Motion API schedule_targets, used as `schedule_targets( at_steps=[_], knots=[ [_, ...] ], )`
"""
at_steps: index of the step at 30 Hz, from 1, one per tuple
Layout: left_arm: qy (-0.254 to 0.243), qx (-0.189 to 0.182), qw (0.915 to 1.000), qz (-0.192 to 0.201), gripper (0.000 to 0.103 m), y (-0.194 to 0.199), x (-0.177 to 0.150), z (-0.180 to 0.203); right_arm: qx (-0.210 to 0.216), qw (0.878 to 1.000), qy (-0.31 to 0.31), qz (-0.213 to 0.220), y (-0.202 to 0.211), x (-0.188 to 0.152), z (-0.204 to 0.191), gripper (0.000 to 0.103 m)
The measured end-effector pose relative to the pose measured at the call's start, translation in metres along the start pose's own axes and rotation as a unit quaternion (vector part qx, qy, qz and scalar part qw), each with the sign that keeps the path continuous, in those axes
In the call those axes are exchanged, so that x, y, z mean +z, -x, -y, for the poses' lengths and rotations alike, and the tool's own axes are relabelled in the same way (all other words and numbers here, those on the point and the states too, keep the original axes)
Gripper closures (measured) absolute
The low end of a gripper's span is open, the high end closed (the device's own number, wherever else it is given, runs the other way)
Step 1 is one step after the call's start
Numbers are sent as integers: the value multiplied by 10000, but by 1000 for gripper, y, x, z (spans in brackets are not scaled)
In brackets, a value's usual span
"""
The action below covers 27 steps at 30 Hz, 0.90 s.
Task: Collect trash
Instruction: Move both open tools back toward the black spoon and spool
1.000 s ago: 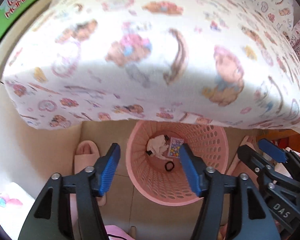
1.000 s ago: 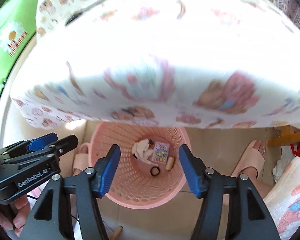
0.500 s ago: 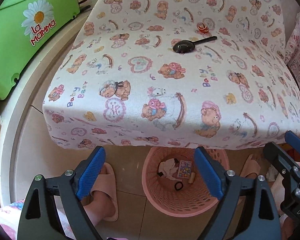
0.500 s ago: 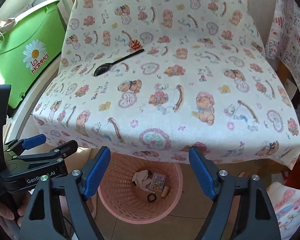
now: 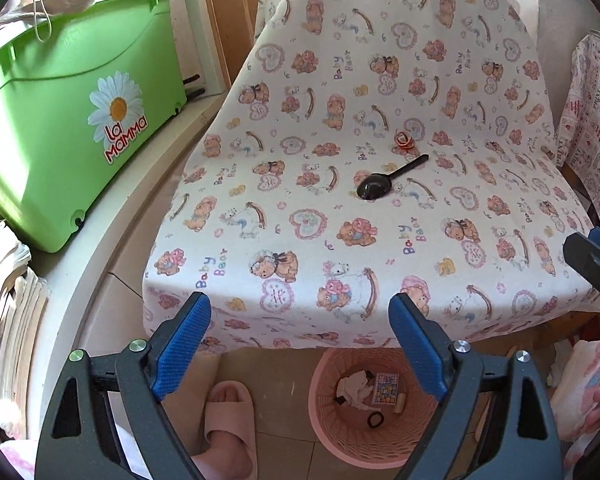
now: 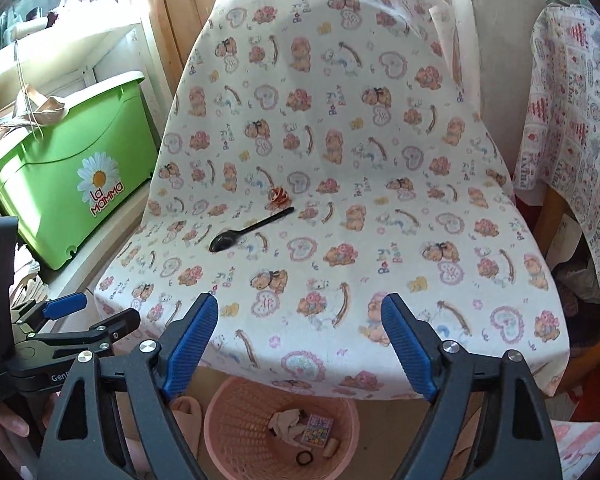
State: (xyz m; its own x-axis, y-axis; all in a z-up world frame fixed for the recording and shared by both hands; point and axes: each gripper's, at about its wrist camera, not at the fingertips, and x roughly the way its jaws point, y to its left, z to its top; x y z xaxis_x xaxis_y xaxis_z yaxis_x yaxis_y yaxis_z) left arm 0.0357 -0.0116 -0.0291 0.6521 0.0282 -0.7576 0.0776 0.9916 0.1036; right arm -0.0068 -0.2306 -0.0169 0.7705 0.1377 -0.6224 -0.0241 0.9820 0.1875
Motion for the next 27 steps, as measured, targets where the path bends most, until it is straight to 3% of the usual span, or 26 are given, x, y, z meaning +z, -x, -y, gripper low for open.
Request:
schedule_targets(
  at_steps=[3,7,10,15,18,23,27],
  knots=[
    [157,128,9998,79,14,0,-1,-5,468,9984,195,-233,-6,5,4,17],
    [187,113,9996,149,14,2,-1,-10,21,9991,400,-165,-7,3,1,17],
    [31,110,9996,256,14,7,2,-7,-36,9990,397,-215,-7,6,1,17],
    [393,-458,9979,230,4,19,21,-15,22,9988,461,-162,-1,22,3,17],
    [213,-230,9992,242,4,22,46,-15,108,9984,557,-57,3,45,3,17],
    [34,181,9961,863,4,32,86,-23,112,9964,752,378,15,92,1,17],
    [150,270,9940,1047,4,22,101,-33,55,9951,794,587,9,110,3,21]
  ],
)
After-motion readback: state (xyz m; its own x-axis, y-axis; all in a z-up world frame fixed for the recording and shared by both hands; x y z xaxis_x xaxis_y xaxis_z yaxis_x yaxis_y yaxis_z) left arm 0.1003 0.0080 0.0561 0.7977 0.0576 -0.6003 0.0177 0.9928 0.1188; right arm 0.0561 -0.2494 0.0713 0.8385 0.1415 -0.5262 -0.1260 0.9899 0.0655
